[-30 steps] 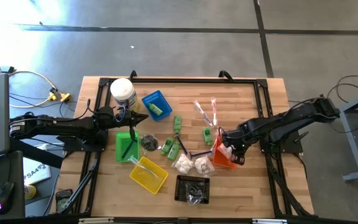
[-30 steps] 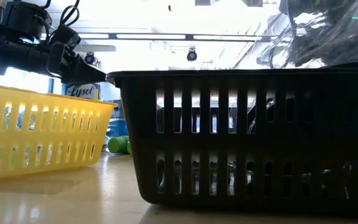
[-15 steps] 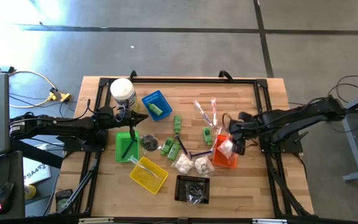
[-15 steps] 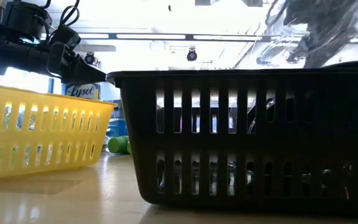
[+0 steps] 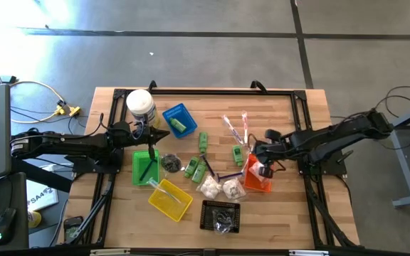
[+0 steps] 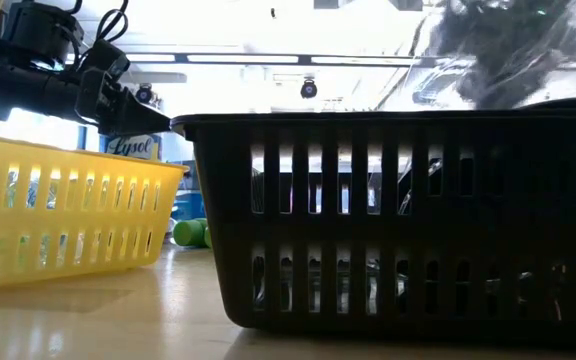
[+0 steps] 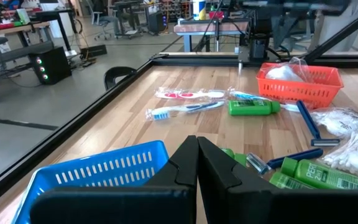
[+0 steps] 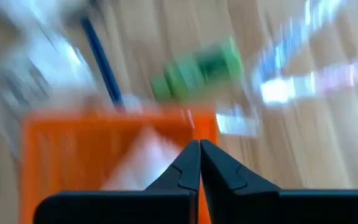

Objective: Pick & Place Travel size toiletries
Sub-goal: Put the green shampoo into the blue bin

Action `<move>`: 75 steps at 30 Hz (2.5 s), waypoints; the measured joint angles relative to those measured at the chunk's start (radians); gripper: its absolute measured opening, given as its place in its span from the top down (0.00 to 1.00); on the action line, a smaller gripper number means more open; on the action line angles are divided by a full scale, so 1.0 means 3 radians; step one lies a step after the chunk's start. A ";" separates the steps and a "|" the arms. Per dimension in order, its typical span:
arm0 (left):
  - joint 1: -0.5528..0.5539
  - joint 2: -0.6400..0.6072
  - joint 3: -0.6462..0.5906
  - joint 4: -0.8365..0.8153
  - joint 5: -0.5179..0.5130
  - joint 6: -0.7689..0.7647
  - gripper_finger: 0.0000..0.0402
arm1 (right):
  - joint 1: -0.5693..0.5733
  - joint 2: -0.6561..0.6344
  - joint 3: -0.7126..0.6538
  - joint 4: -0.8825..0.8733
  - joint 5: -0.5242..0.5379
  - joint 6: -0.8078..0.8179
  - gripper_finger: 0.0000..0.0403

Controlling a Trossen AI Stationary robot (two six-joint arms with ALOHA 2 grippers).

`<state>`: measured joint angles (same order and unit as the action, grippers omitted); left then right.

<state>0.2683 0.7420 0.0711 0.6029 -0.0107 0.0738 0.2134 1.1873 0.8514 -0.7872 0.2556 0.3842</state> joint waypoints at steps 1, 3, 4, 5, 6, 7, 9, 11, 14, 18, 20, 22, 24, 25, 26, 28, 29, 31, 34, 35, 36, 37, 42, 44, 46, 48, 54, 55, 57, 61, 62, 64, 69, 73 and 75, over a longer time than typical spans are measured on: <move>-0.0001 0.0001 0.0000 0.0000 0.0001 0.0000 1.00 | -0.0001 -0.0003 -0.0027 0.0315 -0.0016 -0.0136 0.99; 0.0000 0.0001 0.0000 0.0000 -0.0001 0.0000 1.00 | -0.0002 -0.0058 -0.0116 0.1003 -0.0268 -0.0470 0.99; 0.0000 0.0000 0.0000 -0.0001 -0.0001 0.0000 1.00 | -0.0010 -0.0104 -0.0175 0.1280 -0.0449 -0.0622 0.99; 0.0000 0.0000 0.0000 -0.0001 -0.0001 0.0000 1.00 | -0.0040 -0.0156 -0.0240 0.1549 -0.0605 -0.0742 0.99; 0.0000 0.0000 0.0000 -0.0002 -0.0001 -0.0001 1.00 | -0.0083 -0.0204 -0.0304 0.1821 -0.0756 -0.0835 0.99; 0.0000 -0.0001 0.0000 -0.0004 -0.0001 -0.0001 1.00 | -0.0138 -0.0260 -0.0375 0.2081 -0.0901 -0.0899 0.99; 0.0000 -0.0001 0.0000 -0.0005 -0.0001 -0.0001 1.00 | -0.0288 -0.0383 -0.0570 0.2498 -0.1101 -0.0939 0.99; 0.0000 0.0000 0.0000 -0.0006 -0.0001 -0.0002 1.00 | -0.0447 -0.0447 -0.0780 0.2918 -0.1303 -0.0934 0.99; -0.0001 -0.0001 0.0000 -0.0007 -0.0002 -0.0003 1.00 | -0.0686 -0.0494 -0.1090 0.3359 -0.1555 -0.0838 0.99; 0.0000 -0.0001 0.0000 -0.0006 -0.0002 -0.0003 1.00 | -0.0901 -0.0493 -0.1370 0.3812 -0.1735 -0.0706 0.99; 0.0000 -0.0001 0.0000 -0.0006 -0.0002 -0.0003 1.00 | -0.0918 -0.0492 -0.1469 0.3998 -0.1763 -0.0705 0.99; 0.0000 -0.0001 0.0000 -0.0005 -0.0002 -0.0003 1.00 | -0.0916 -0.0493 -0.1555 0.4134 -0.1761 -0.0713 0.99; -0.0001 -0.0001 0.0000 -0.0001 -0.0002 -0.0003 1.00 | -0.0918 -0.0493 -0.1613 0.4184 -0.1686 -0.0769 0.99; 0.0000 -0.0001 0.0000 0.0003 -0.0002 -0.0003 1.00 | -0.0916 -0.0493 -0.1645 0.4184 -0.1610 -0.0803 0.99; 0.0000 -0.0001 0.0000 0.0002 -0.0004 -0.0003 1.00 | -0.0908 -0.0486 -0.1680 0.4194 -0.1504 -0.0845 0.99; 0.0000 -0.0001 0.0000 0.0003 -0.0008 -0.0004 1.00 | -0.0847 -0.0447 -0.1772 0.4361 -0.1248 -0.0906 0.99; 0.0000 0.0000 0.0000 0.0013 -0.0008 -0.0005 1.00 | -0.0809 -0.0445 -0.1823 0.4444 -0.1154 -0.0972 0.99; -0.0001 -0.0001 0.0001 0.0036 -0.0010 -0.0024 1.00 | -0.0754 -0.0468 -0.1900 0.4610 -0.1043 -0.1047 0.99; 0.0000 -0.0001 0.0001 0.0053 0.0002 -0.0094 1.00 | -0.0772 -0.0691 -0.2007 0.4659 -0.1106 -0.1033 0.99; -0.0001 -0.0001 0.0001 0.0050 0.0002 -0.0115 1.00 | -0.0791 -0.0805 -0.2045 0.4649 -0.1111 -0.1021 0.99; -0.0001 -0.0001 0.0001 0.0042 0.0003 -0.0126 1.00 | -0.0814 -0.0915 -0.2074 0.4612 -0.1114 -0.1008 0.99; 0.0000 0.0000 0.0001 0.0032 0.0003 -0.0145 1.00 | -0.0839 -0.1033 -0.2095 0.4529 -0.1119 -0.1002 0.99; 0.0000 -0.0001 0.0001 -0.0002 0.0004 -0.0194 1.00 | -0.0888 -0.1725 -0.2119 0.4027 -0.1168 -0.0996 0.99; -0.0001 -0.0001 0.0001 -0.0001 0.0004 -0.0198 1.00 | -0.0888 -0.1907 -0.2117 0.3898 -0.1258 -0.0996 0.99; -0.0001 -0.0001 0.0001 0.0000 0.0004 -0.0211 1.00 | -0.0886 -0.2044 -0.2117 0.3771 -0.1300 -0.0997 0.99; -0.0001 -0.0001 0.0001 0.0002 -0.0008 -0.0274 1.00 | -0.0886 -0.2181 -0.2125 0.3630 -0.1298 -0.1008 0.99; 0.0000 -0.0001 0.0001 0.0003 -0.0166 -0.0437 1.00 | -0.0886 -0.2594 -0.2371 0.3668 -0.1282 -0.1072 0.99; 0.0000 0.0000 0.0001 0.0004 -0.0174 -0.0437 1.00 | -0.0886 -0.2674 -0.2455 0.3732 -0.1257 -0.1068 0.99; 0.0000 -0.0001 0.0001 0.0003 -0.0175 -0.0437 1.00 | -0.0886 -0.2815 -0.2622 0.3895 -0.1164 -0.1017 0.99; 0.0000 0.0000 0.0001 0.0001 -0.0176 -0.0427 1.00 | -0.0887 -0.3042 -0.2803 0.3945 -0.1116 -0.1005 0.99; 0.0000 0.0000 0.0001 0.0003 -0.0177 -0.0420 1.00 | -0.0886 -0.3083 -0.2802 0.3908 -0.1118 -0.1005 0.99; 0.0000 0.0000 0.0001 0.0003 -0.0182 -0.0412 1.00 | -0.0888 -0.3133 -0.2803 0.3817 -0.1138 -0.1005 0.99; 0.0000 0.0000 0.0001 0.0004 -0.0209 -0.0412 1.00 | -0.0886 -0.3150 -0.2804 0.3657 -0.1238 -0.0920 0.99; -0.0001 0.0000 0.0001 0.0005 -0.0209 -0.0388 1.00 | -0.0886 -0.3149 -0.2805 0.3598 -0.1259 -0.0912 0.99; -0.0001 0.0001 0.0001 0.0004 -0.0209 -0.0298 1.00 | -0.0886 -0.3149 -0.2805 0.3607 -0.1258 -0.0912 0.99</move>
<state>0.2680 0.7422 0.0715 0.6041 -0.0734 -0.0154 -0.0525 0.2425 0.0097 0.2950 -0.1219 0.1104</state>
